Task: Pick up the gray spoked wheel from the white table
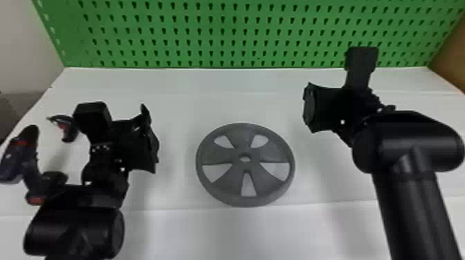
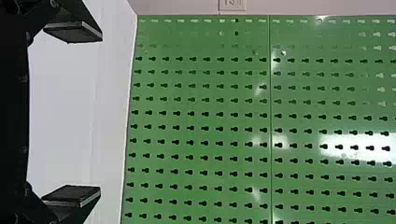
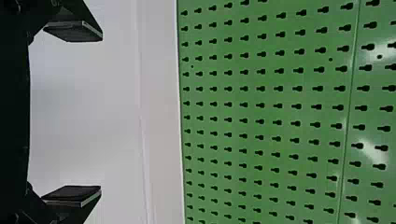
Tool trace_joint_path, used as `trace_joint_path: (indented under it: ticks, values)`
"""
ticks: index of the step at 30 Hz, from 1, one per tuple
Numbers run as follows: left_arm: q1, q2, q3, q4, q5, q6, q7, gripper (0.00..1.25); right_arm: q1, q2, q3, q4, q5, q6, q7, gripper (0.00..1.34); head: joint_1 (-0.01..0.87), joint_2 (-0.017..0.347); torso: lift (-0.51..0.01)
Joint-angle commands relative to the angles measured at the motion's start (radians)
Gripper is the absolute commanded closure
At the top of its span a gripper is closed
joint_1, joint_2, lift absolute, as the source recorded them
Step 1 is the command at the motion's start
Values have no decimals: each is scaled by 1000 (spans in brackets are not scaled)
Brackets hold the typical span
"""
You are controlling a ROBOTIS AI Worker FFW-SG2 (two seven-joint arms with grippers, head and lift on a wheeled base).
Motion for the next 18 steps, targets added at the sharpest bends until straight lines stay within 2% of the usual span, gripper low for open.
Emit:
trace_joint_path:
  ticks: [1,8,13,15,18]
  values:
    - [0,0,-1,0,0,0,-1,128,-64,-18,-15,-6,-45,161,0,142,765,2,-96]
    - [-1,0,-4,0,0,0,1,128,-176,-47,15,17,-31,399,0,142,765,2,-96]
    - [-3,0,-4,0,-1,2,1,128,-257,-54,-6,105,-93,537,0,140,765,2,-96]
    - [-3,0,-6,0,-1,2,1,128,-286,-50,-31,152,-111,594,0,140,765,2,-96]
    - [-5,0,-6,0,-3,3,-1,128,-316,-47,-49,191,-108,651,0,140,765,2,-96]
